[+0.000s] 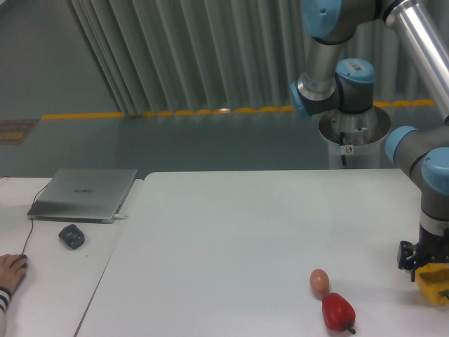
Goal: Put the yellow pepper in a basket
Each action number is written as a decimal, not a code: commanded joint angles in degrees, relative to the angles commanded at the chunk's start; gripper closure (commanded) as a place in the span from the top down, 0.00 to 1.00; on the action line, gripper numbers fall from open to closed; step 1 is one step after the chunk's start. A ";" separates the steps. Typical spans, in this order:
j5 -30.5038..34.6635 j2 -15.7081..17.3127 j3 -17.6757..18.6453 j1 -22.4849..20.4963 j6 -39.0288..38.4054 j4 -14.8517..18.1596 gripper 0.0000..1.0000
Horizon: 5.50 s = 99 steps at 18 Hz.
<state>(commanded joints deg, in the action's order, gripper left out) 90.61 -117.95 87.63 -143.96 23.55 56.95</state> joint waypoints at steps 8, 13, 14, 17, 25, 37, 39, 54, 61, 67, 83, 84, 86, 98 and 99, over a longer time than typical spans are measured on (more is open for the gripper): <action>0.09 2.11 -0.53 0.09 5.35 0.79 0.48; 0.18 3.77 -1.93 -0.09 10.87 4.99 0.36; 0.44 4.65 -2.63 -0.26 15.25 7.53 0.36; 1.67 6.94 -4.83 -1.31 31.59 13.70 0.37; 1.50 9.58 -5.19 -4.65 53.68 17.40 0.37; 0.88 9.58 -5.01 -12.82 84.01 14.60 0.38; 0.79 9.14 -4.92 -14.14 88.04 13.89 0.38; -4.66 5.71 -4.75 -23.55 109.25 9.32 0.80; -4.66 5.80 -4.40 -23.99 108.81 8.44 0.99; -5.71 6.50 -4.40 -23.82 108.46 8.53 1.00; -0.79 11.07 -2.02 -8.53 91.51 11.59 1.00; -0.79 11.16 -2.02 -8.35 90.63 12.21 1.00; -0.70 11.95 -1.85 -7.21 89.83 13.35 1.00; 3.96 13.36 -0.70 -3.08 79.98 19.51 1.00; 3.96 13.36 -0.70 -3.08 79.98 19.51 1.00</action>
<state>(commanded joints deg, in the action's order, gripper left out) 94.57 -104.59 86.92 -147.04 103.54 76.46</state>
